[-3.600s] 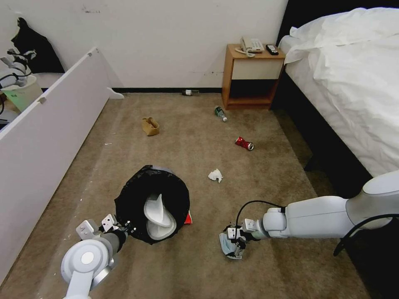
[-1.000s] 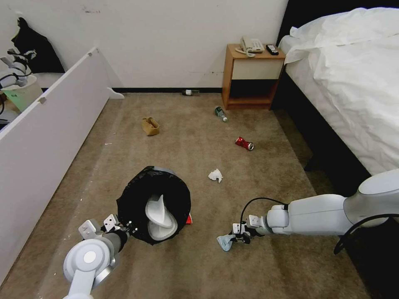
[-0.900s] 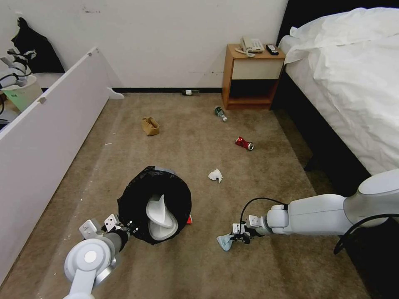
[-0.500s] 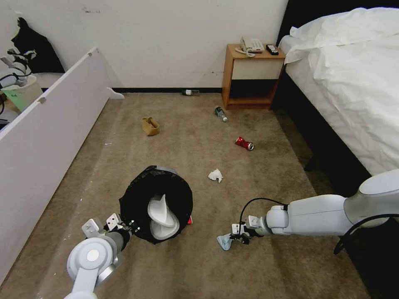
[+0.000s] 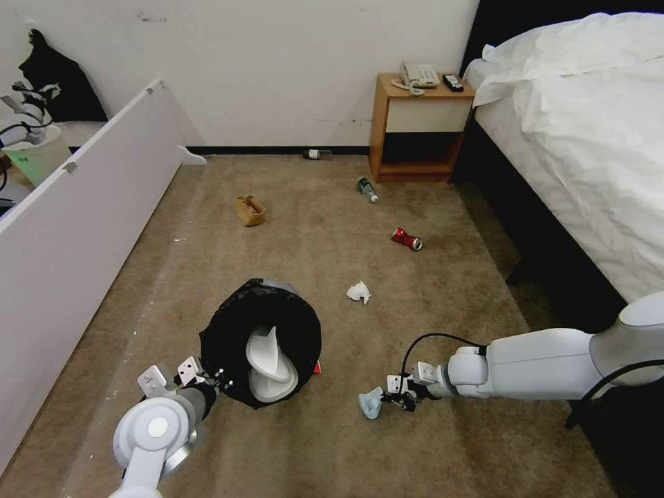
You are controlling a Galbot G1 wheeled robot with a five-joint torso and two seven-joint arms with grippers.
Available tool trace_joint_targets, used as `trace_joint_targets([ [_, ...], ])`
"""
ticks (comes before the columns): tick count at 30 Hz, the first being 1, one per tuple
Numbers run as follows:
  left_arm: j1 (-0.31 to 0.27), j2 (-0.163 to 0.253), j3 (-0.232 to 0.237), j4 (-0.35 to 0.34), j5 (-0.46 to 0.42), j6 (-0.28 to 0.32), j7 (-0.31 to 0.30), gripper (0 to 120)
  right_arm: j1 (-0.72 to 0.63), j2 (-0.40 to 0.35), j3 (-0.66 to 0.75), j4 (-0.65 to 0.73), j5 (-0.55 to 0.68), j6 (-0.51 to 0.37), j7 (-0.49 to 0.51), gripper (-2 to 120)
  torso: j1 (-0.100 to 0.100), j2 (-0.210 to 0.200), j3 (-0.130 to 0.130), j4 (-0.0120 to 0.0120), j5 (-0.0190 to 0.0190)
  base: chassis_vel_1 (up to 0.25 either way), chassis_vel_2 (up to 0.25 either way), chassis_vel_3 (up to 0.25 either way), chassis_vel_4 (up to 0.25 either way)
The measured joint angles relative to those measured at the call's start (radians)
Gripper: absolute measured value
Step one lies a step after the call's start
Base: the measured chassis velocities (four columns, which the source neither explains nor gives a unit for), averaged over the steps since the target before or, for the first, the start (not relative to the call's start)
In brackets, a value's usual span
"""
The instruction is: Pick up the trash bin and place the garbage on the floor into it.
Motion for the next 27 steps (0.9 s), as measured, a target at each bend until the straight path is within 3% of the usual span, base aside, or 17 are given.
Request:
trace_joint_targets([
  [12,0.000,0.008,0.014,0.001,0.043,0.000,0.019,0,0.014,0.056,0.028,0.090,-0.003,-0.002,0.030,0,0.000,0.000,0.000,-0.0001,0.0001,0.000,0.000,0.000,0.000],
  [17,-0.006,0.013,0.038,0.006,0.085,0.000,0.045,0,0.079,0.101,0.032,0.153,0.004,-0.002,0.038,0,0.000,0.000,0.000,0.0000,-0.0001,0.000,0.000,0.000,0.000],
  [27,-0.018,0.023,0.063,0.021,0.089,0.000,0.041,0,0.191,0.185,0.055,0.289,0.021,0.000,0.042,0,0.000,0.000,0.000,-0.0001,0.0000,0.000,0.000,0.000,0.000],
])
